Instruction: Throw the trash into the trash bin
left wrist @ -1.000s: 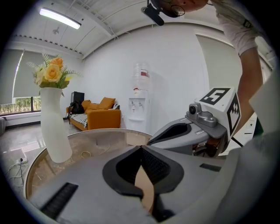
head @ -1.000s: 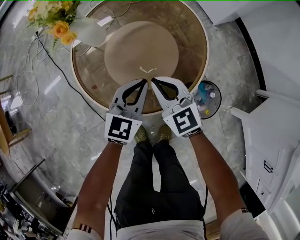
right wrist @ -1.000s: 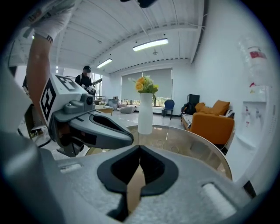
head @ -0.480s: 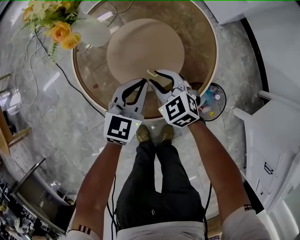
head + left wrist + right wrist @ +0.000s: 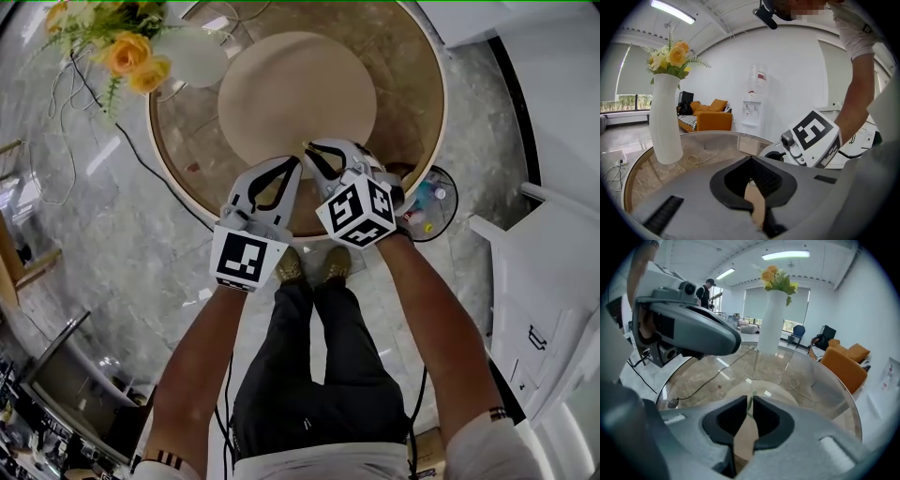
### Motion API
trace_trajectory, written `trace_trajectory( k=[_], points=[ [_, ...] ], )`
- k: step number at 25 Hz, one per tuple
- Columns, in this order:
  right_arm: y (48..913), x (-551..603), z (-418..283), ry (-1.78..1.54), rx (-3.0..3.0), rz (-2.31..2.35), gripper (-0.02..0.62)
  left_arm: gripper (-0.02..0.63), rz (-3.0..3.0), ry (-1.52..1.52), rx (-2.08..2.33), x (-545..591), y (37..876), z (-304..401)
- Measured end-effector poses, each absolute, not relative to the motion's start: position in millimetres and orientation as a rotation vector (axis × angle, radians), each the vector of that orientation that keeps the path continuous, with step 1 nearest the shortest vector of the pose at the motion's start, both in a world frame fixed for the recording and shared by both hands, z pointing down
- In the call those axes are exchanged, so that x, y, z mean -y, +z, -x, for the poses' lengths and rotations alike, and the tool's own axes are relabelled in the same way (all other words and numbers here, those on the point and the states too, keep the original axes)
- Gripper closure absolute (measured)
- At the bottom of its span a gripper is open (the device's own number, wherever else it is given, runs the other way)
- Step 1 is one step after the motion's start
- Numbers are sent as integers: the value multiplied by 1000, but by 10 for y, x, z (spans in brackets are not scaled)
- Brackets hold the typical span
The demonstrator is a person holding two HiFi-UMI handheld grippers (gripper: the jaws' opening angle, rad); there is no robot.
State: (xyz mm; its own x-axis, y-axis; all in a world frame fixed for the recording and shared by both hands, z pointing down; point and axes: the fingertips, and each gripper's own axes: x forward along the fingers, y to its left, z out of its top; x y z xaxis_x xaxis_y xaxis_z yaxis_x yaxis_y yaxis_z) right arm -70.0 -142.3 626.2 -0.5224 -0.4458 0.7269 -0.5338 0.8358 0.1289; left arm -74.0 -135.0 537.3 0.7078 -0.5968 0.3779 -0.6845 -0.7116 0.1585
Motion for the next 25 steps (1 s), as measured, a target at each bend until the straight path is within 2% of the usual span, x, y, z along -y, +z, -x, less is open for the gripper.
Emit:
trace_trajectory(
  k=[12, 20, 25],
  points=[
    [5879, 1362, 423, 311, 2277, -987, 583, 606, -2644, 421, 987, 1234, 5275, 615],
    [5336, 1069, 56, 298, 2341, -1202, 583, 606, -2698, 368, 904, 1030, 5055, 125],
    [5042, 749, -477, 310, 2288, -1385, 583, 606, -2734, 344, 826, 787, 4906, -266]
  ],
)
